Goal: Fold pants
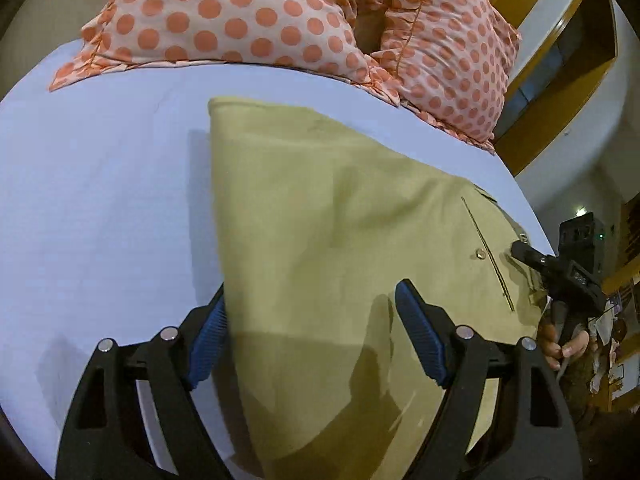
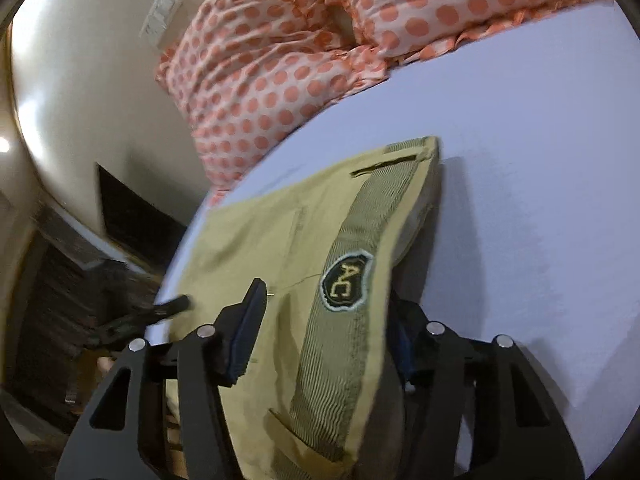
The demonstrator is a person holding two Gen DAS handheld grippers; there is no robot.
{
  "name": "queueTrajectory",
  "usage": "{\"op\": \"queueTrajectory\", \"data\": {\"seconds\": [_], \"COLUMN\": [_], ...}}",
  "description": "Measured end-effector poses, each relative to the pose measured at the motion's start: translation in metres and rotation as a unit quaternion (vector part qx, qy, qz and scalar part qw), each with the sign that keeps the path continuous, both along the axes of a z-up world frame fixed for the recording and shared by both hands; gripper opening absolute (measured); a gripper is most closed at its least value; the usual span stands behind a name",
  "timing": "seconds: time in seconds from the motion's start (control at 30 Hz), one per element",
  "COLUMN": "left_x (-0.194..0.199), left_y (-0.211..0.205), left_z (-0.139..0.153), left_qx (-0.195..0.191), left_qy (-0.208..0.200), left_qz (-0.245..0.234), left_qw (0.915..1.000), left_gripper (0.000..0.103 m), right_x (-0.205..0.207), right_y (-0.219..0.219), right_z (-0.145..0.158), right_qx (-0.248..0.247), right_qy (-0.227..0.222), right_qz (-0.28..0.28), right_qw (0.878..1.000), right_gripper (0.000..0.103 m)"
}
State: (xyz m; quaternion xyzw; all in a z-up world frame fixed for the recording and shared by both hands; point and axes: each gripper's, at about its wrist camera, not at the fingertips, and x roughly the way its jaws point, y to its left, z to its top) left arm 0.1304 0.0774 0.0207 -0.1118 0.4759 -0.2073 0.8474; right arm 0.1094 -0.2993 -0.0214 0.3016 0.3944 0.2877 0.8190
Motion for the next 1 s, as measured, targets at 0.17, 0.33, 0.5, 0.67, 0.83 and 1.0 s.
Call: {"op": "queueTrajectory", "data": {"seconds": [0.17,0.33,0.5,0.67,0.83,1.0], "left_x": [0.005,0.010,0.043,0.113,0.139,0.089], "left_y": [-0.003,-0.006,-0.036,-0.059,-0.049,-0.037], "left_z": [0.002,0.010,0.042,0.047,0.023,0.049], "left_qx": [-0.001,0.006,0.064,0.104,0.188,0.159], "left_qy": [0.004,-0.002,-0.068,-0.091,-0.055,-0.099], "left_qz": [-0.003,-0.005,-0.003,0.042,0.094,0.088], "left_qw": [1.0000,1.0000,0.9956,0.9895,0.9761,0.9783], "left_gripper": [0.029,0.015,0.013,0.021,0.041,0.041], "right_x": [0.008,0.023,0.067,0.126,0.140,0.095], "right_y": [0.015,0.001,-0.002,-0.013,-0.032,-0.048], "right_z": [-0.012,-0.016,0.039,0.057,0.023,0.057], "right_qx": [0.079,0.146,0.095,0.026,-0.112,-0.126], "right_qy": [0.025,0.055,-0.002,-0.012,0.076,-0.018], "right_qz": [0.057,0.046,0.023,-0.053,-0.142,-0.186], "right_qw": [0.995,0.987,0.995,0.998,0.981,0.974], "right_gripper": [0.039,0.020,0.018,0.022,0.055,0.064]}}
